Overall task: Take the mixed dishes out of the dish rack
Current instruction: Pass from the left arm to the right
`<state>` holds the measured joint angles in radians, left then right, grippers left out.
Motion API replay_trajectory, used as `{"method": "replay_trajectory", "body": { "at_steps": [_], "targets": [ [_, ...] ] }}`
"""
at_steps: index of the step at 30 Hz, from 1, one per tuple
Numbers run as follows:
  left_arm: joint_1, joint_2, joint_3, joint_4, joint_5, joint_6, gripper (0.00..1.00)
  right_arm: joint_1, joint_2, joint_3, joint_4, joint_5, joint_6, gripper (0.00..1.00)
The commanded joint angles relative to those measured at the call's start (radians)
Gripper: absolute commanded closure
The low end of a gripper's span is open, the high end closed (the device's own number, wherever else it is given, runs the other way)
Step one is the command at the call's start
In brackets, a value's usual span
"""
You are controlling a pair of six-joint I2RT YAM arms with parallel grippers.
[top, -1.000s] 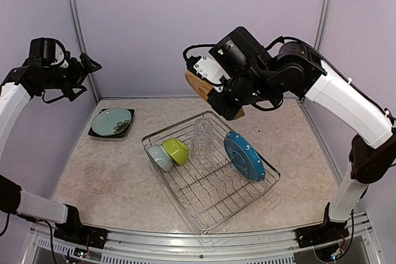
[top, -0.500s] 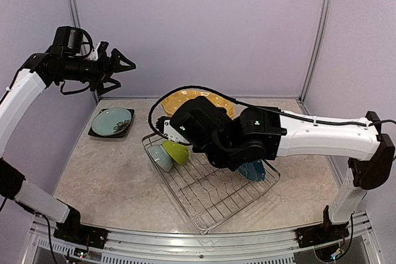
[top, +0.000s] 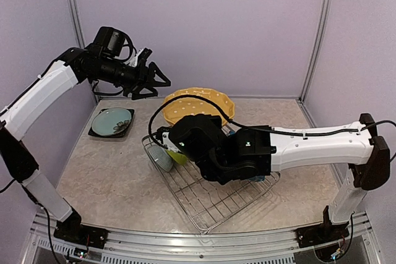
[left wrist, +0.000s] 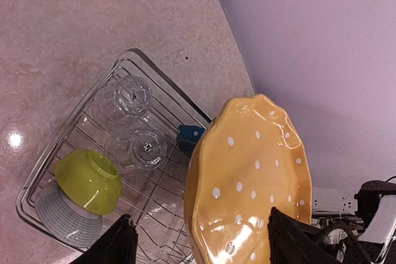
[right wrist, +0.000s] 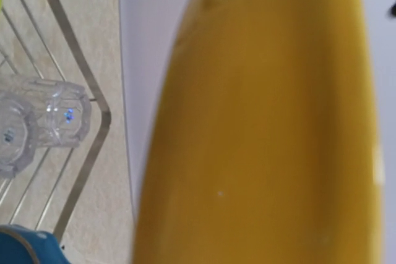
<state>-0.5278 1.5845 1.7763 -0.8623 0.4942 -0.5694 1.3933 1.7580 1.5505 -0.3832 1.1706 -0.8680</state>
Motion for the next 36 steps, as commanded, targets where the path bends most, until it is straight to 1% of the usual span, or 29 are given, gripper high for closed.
{"method": "replay_trajectory", "body": {
  "at_steps": [1, 6, 9, 14, 20, 21, 25, 27, 32, 34, 36],
  "targets": [
    [-0.031, 0.032, 0.035, -0.035, 0.029, 0.033, 0.37, 0.014, -0.032, 0.011, 0.157, 0.111, -0.03, 1.0],
    [-0.051, 0.065, 0.039, -0.044, 0.031, 0.036, 0.44, 0.018, -0.031, 0.008, 0.17, 0.111, -0.038, 1.0],
    [-0.061, 0.08, 0.047, -0.052, 0.036, 0.042, 0.52, 0.018, -0.031, 0.004, 0.184, 0.108, -0.051, 1.0],
    [-0.064, 0.101, 0.06, -0.068, 0.044, 0.041, 0.69, 0.018, -0.031, -0.011, 0.208, 0.113, -0.072, 1.0],
    [-0.064, 0.117, 0.075, -0.086, 0.071, 0.029, 0.97, 0.019, -0.037, -0.021, 0.209, 0.11, -0.063, 1.0],
    [-0.064, 0.117, 0.074, -0.086, 0.072, 0.024, 1.0, 0.017, -0.038, -0.021, 0.208, 0.109, -0.06, 1.0],
    [-0.053, 0.104, 0.064, -0.063, 0.092, -0.001, 1.0, 0.015, -0.042, -0.029, 0.192, 0.11, -0.037, 0.99],
    [-0.04, 0.096, 0.055, -0.042, 0.11, -0.023, 1.0, 0.015, -0.044, -0.029, 0.18, 0.112, -0.023, 0.91],
    [0.013, 0.062, 0.014, 0.041, 0.177, -0.096, 1.0, 0.015, -0.05, -0.029, 0.144, 0.11, 0.014, 0.56],
    [0.033, 0.045, -0.01, 0.07, 0.193, -0.118, 1.0, 0.016, -0.054, -0.031, 0.138, 0.108, 0.024, 0.45],
    [0.052, 0.034, -0.023, 0.085, 0.201, -0.132, 1.0, 0.015, -0.058, -0.033, 0.138, 0.108, 0.032, 0.36]
  ]
}}
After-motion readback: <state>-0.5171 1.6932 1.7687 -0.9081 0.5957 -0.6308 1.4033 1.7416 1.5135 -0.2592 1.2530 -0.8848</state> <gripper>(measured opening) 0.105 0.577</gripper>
